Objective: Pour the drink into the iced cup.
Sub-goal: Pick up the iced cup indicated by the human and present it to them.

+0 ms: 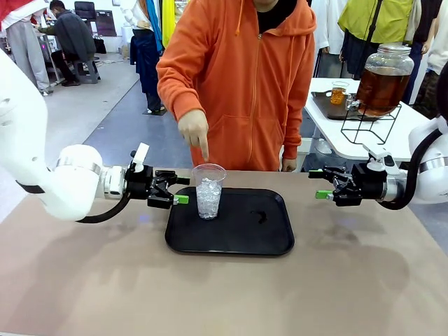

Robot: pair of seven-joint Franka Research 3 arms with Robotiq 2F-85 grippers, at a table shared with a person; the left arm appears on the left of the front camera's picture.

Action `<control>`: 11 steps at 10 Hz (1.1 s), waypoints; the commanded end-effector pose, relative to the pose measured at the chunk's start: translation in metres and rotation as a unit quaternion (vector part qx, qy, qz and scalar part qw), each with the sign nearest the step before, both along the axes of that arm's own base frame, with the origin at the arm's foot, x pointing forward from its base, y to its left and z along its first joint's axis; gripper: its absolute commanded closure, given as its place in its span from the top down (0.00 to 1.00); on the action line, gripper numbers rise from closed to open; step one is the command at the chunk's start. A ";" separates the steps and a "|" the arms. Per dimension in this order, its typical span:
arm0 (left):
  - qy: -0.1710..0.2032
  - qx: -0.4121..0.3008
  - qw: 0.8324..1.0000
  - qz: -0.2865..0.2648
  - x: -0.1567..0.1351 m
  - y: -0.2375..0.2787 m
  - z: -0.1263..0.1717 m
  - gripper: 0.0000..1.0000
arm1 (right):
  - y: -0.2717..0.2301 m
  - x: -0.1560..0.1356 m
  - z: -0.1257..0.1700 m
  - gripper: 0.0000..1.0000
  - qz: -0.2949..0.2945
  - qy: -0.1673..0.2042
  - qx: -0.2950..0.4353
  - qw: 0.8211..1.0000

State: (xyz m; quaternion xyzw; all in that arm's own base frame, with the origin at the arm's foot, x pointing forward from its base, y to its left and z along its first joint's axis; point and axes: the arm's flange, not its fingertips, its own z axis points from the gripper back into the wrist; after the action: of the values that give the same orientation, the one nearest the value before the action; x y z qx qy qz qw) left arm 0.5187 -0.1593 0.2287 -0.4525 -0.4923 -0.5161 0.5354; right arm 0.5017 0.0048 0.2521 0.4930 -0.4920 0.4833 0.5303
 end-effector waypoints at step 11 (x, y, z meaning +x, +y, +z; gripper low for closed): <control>-0.004 -0.009 1.000 -0.009 0.009 -0.042 -0.018 1.00 | 0.000 0.000 0.002 1.00 0.001 -0.002 0.001 1.000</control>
State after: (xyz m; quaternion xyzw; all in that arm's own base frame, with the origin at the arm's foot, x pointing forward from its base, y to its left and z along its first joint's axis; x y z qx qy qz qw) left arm 0.5245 -0.1961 0.2136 -0.4685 -0.4815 -0.5250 0.5225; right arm 0.5017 0.0048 0.2521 0.4930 -0.4920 0.4833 0.5303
